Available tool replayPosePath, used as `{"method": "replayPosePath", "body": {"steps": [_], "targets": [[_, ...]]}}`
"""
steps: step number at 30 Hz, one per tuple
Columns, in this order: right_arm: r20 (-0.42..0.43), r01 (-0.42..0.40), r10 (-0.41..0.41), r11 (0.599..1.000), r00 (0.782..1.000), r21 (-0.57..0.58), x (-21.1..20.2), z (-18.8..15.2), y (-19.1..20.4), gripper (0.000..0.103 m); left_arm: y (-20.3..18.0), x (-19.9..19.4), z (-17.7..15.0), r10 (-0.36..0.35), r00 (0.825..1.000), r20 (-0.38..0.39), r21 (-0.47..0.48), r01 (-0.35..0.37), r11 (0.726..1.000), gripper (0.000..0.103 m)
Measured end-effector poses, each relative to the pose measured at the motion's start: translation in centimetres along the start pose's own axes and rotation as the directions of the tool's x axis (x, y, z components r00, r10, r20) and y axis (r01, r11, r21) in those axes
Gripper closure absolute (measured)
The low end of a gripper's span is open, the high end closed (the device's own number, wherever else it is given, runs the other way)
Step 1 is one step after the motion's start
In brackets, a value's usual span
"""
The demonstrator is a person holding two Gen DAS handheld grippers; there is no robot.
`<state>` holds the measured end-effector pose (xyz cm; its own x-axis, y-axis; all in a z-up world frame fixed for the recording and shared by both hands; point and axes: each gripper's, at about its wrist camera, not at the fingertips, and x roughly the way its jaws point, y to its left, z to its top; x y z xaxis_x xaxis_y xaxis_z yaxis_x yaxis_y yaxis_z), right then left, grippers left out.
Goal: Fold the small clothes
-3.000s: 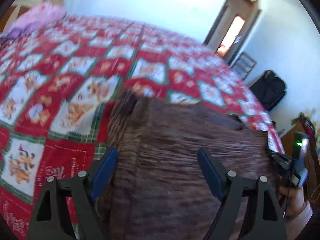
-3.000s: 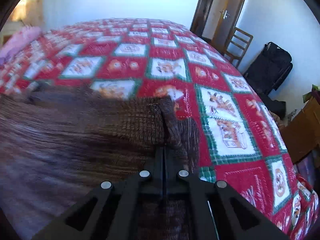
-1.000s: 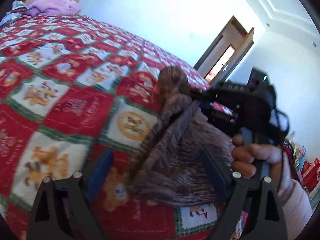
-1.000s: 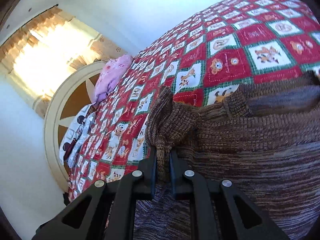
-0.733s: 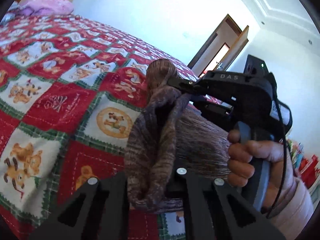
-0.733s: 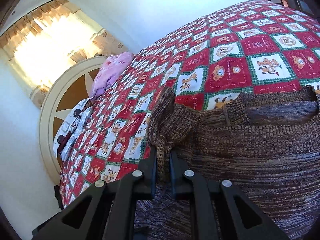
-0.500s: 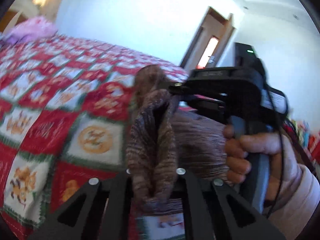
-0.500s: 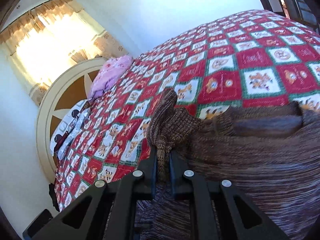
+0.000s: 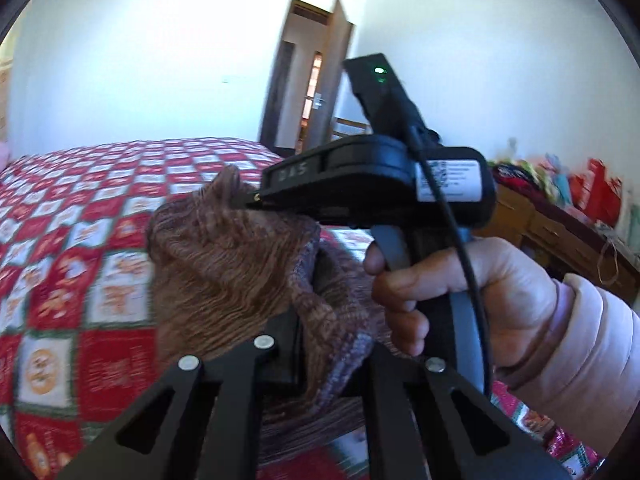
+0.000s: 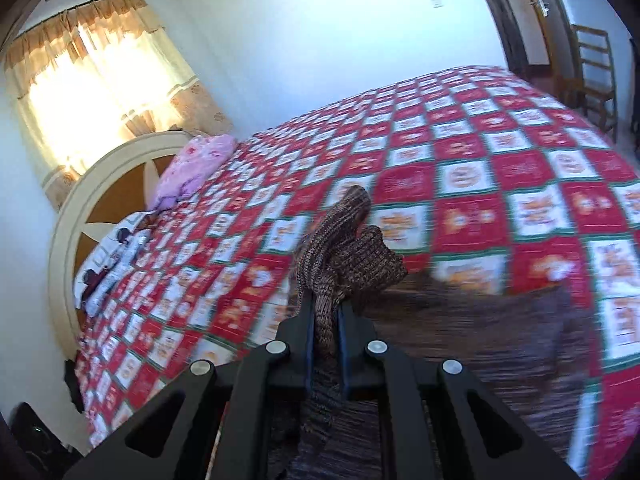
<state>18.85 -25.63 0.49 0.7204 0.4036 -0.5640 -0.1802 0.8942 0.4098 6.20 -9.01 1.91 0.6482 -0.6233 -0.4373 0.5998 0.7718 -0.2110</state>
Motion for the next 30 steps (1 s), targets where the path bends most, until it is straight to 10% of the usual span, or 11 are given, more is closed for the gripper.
{"method": "replayPosePath", "body": {"steps": [19,24,27,30], "targets": [[-0.053,0.143,-0.138,0.983,0.989,0.111,-2.9,-5.4,-13.7,0.092,-7.4,8.0,-3.2,-0.064,0.973,-0.222,0.025,0.071,0.997,0.093],[-0.036,0.264,-0.262,0.937,0.964,0.228,-5.0,-6.6,-15.7,0.07,-6.8,4.4,-4.3,-0.088,0.967,-0.24,0.042,0.101,0.994,0.05],[0.019,0.406,-0.417,0.893,0.909,0.195,-8.5,-7.3,-14.9,0.07,-5.5,1.2,-4.6,-0.065,0.977,-0.204,0.047,0.076,0.996,0.04],[0.068,0.359,-0.37,0.924,0.927,0.131,-11.4,-8.7,-12.1,0.07,-2.7,-0.4,-4.3,-0.02,0.982,-0.189,-0.005,0.019,1.0,0.039]]}}
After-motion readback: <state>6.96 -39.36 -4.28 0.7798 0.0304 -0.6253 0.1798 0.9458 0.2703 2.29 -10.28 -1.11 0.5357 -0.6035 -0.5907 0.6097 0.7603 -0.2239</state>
